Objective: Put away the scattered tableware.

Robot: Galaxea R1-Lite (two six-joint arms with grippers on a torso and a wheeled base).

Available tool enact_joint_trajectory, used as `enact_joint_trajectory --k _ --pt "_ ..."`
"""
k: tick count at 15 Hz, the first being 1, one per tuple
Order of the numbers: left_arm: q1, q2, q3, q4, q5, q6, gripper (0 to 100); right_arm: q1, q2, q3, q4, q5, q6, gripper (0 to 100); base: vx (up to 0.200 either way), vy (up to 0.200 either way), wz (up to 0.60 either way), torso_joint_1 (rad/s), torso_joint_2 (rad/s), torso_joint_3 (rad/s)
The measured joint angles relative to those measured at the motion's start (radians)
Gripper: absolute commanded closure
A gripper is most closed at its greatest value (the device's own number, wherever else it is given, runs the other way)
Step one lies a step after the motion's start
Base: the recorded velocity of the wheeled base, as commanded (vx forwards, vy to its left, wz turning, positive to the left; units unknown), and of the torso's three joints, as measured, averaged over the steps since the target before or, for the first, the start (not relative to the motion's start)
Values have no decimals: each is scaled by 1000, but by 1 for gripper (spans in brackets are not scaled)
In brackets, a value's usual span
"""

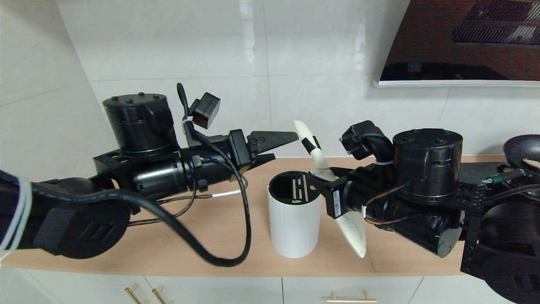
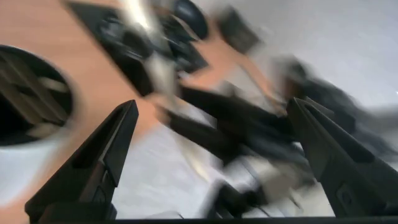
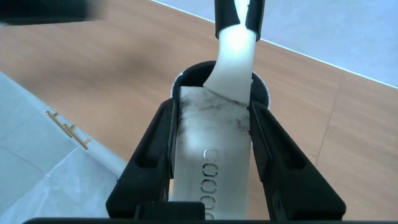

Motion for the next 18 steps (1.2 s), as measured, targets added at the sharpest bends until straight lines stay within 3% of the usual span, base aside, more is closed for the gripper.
enact_joint_trajectory --k 2,3,9,18 --pt "-43 68 -24 -31 147 79 0 11 0 0 6 0 10 100 0 0 0 0 0 0" --pt "-57 89 -30 -37 155 88 0 13 -1 1 6 0 10 100 0 0 0 0 0 0" --pt "-77 150 -40 -132 123 90 0 35 -9 6 7 -1 11 100 0 0 0 0 0 0" --pt "-94 168 -45 -166 123 85 0 81 -11 21 7 -1 15 100 0 0 0 0 0 0"
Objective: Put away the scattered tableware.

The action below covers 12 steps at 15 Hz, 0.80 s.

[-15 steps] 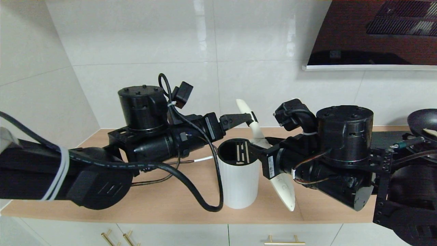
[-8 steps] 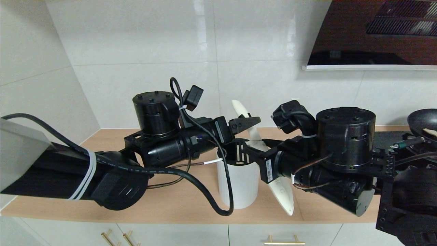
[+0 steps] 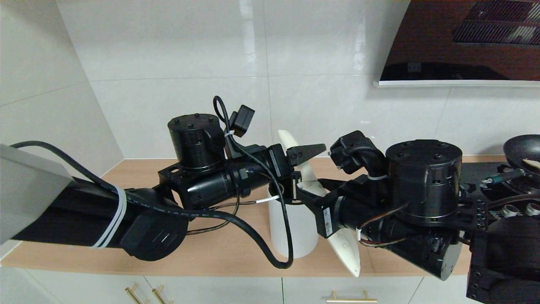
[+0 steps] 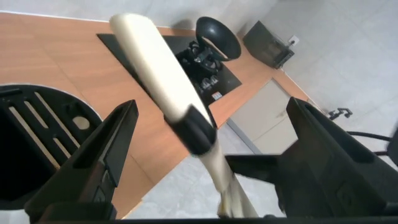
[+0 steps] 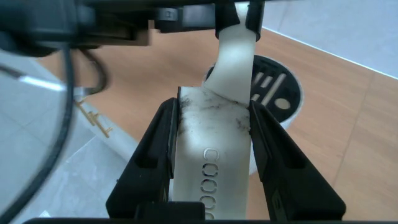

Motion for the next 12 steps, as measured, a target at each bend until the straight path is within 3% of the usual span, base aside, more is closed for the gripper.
enact_joint_trajectory --k 5,6,12 --pt "-7 2 0 1 0 0 0 16 -3 8 0 0 6 100 0 0 0 0 0 0" --pt "-8 2 0 1 1 0 100 19 -3 10 0 0 6 100 0 0 0 0 0 0" --pt "-10 4 0 -3 -3 1 100 26 -10 23 2 -5 6 100 0 0 0 0 0 0"
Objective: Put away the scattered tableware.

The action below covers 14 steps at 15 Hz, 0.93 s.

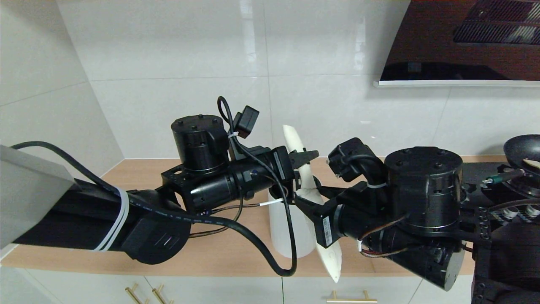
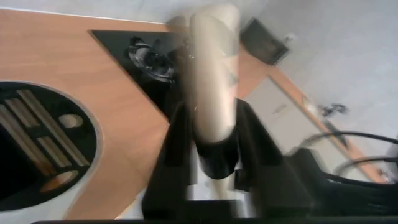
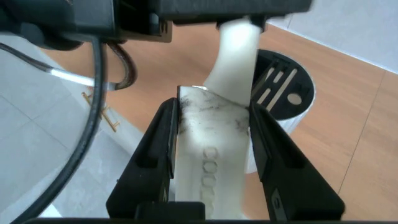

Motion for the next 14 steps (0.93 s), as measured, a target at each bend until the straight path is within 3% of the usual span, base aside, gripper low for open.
enact_joint_trajectory --k 6,7,9,11,14 --pt "1 -1 -1 -3 1 -1 100 -1 -19 1 0 -26 0 100 0 0 0 0 0 0" --pt "1 -1 -1 -4 1 -4 100 -1 -21 0 0 -31 0 0 0 0 0 0 0 0" --pt "2 -3 -2 0 4 -23 100 -3 -24 -2 -9 -38 0 0 0 0 0 0 0 0" --pt "2 -16 -7 -17 1 -95 100 -1 -28 1 -5 -37 0 0 0 0 0 0 0 0" --pt "16 -52 -12 -23 1 -101 100 0 -49 17 -9 -34 -1 0 0 0 0 0 0 0"
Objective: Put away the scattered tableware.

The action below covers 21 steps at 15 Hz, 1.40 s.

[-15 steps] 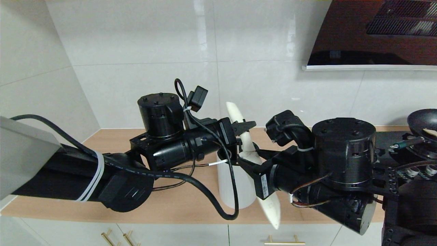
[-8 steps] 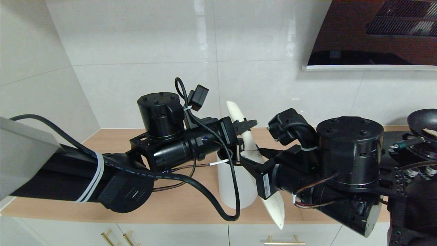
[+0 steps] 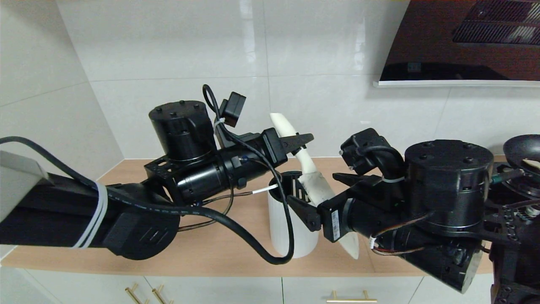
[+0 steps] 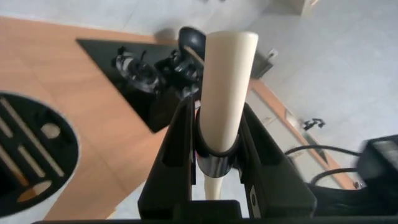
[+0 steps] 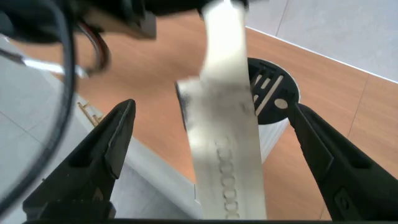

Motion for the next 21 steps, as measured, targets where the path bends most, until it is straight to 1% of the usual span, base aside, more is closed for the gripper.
enact_joint_trajectory --k 1,2,4,5,6,7,8,9,10,11,12,13,16,18,20,21 --pt "18 -14 -1 -3 1 19 100 -2 -15 10 0 0 -1 0 0 0 0 0 0 0" --pt "40 -27 -1 -3 2 65 100 -7 -33 21 0 1 -4 0 0 0 0 0 0 0" --pt "100 -48 -1 -11 11 197 100 -50 -79 48 1 4 -28 0 0 0 0 0 0 0" --pt "129 -58 -1 -34 24 241 100 -78 -98 58 1 8 -38 0 0 0 0 0 0 0" --pt "149 -69 -4 -52 34 256 100 -101 -110 62 0 10 -42 0 0 0 0 0 0 0" --pt "156 -77 -7 -61 35 259 100 -114 -119 64 0 10 -43 0 0 0 0 0 0 0" --pt "161 -87 -9 -96 29 271 100 -120 -123 66 1 11 -43 0 0 0 0 0 0 0" --pt "165 -90 -11 -158 22 297 100 -124 -125 68 0 11 -43 0 0 0 0 0 0 0" --pt "167 -85 -13 -217 9 332 100 -126 -125 70 1 10 -43 0 0 0 0 0 0 0" --pt "168 -69 -13 -286 -18 400 100 -127 -123 70 1 10 -43 0 0 0 0 0 0 0" --pt "169 -47 -13 -324 -41 471 100 -127 -122 71 0 10 -43 0 0 0 0 0 0 0" --pt "168 -26 -13 -339 -54 530 100 -127 -120 71 1 9 -43 0 0 0 0 0 0 0" --pt "169 15 -11 -332 -59 601 100 -127 -116 71 1 9 -43 0 0 0 0 0 0 0" --pt "168 23 -5 -297 -59 643 100 -127 -113 71 0 9 -43 0 0 0 0 0 0 0" --pt "166 23 19 -229 -59 709 100 -128 -105 71 0 8 -43 0 0 0 0 0 0 0" --pt "164 23 29 -214 -59 723 100 -127 -101 71 0 7 -43 0 0 0 0 0 0 0"
